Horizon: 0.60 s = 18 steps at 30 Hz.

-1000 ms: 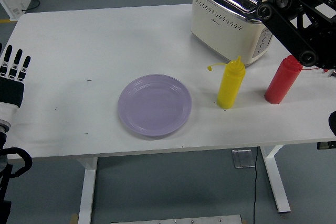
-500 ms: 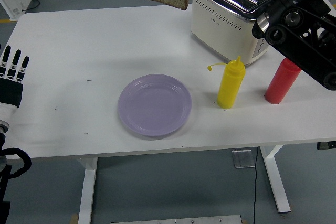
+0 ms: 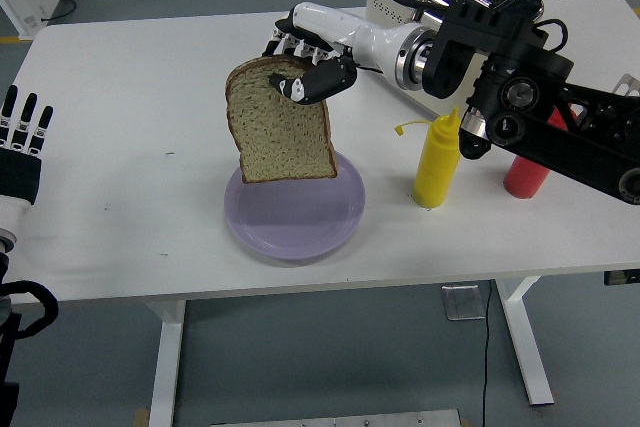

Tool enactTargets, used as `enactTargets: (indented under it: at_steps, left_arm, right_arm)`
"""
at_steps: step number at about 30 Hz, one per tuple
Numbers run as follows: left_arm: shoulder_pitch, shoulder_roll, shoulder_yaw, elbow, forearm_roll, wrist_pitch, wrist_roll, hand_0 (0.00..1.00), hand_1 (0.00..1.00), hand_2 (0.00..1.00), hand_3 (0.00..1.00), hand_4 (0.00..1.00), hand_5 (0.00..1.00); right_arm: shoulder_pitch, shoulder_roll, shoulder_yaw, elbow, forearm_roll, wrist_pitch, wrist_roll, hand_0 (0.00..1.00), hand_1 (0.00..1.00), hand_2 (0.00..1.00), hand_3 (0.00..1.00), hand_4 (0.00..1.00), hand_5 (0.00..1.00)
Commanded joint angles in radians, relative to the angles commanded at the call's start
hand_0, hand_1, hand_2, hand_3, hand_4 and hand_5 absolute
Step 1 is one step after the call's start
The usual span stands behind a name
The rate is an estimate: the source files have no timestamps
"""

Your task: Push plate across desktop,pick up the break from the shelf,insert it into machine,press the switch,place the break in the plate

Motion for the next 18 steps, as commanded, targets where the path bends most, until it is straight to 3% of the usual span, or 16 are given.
enactTargets:
  at_steps: [18]
  left_arm:
    - [-0.004, -0.002, -0.003, -0.001, 0.0, 0.0, 0.0, 0.86, 0.813, 0.875, 0.773, 0.72, 0.998]
  right_arm:
    - [-0.023, 0.1, -0.106, -0.178, 0.079, -0.048, 0.063, 0.298, 0.328, 0.417, 0.5, 0.305, 0.002]
